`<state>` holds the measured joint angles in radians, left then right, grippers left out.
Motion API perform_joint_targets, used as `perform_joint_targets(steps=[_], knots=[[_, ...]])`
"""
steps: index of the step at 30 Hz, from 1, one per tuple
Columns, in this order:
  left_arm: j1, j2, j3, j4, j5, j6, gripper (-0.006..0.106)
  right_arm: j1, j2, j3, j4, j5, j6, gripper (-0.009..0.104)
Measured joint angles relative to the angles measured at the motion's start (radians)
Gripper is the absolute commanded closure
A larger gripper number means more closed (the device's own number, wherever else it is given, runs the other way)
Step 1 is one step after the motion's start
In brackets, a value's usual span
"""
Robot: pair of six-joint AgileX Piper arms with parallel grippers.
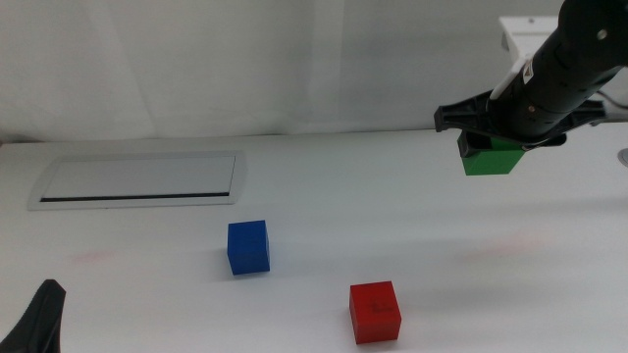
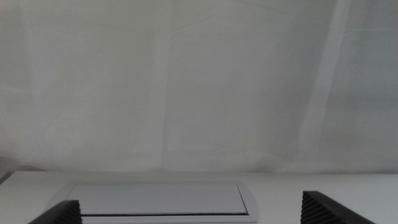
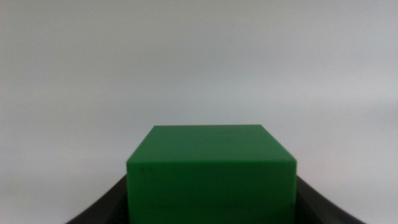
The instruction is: Stack red cubes first, then green, then blue cubes in a specific spot.
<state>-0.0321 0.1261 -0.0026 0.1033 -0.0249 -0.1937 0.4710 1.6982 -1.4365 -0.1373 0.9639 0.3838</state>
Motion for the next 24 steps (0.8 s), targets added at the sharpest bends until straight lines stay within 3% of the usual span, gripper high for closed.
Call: perform_joint_targets(steps=[4, 12, 24], knots=[[0.0, 0.0, 0.0, 0.0, 0.0, 0.002, 0.013, 0.119, -0.089, 0.0, -0.085, 0.12, 0.129, 0.097], [0.0, 0.0, 0.0, 0.0, 0.0, 0.004, 0.013, 0.407, -0.119, 0.0, -0.139, 0.226, 0.391, 0.097], [0.0, 0.0, 0.0, 0.0, 0.0, 0.006, 0.013, 0.523, -0.009, 0.009, -0.117, 0.205, 0.501, 0.097]])
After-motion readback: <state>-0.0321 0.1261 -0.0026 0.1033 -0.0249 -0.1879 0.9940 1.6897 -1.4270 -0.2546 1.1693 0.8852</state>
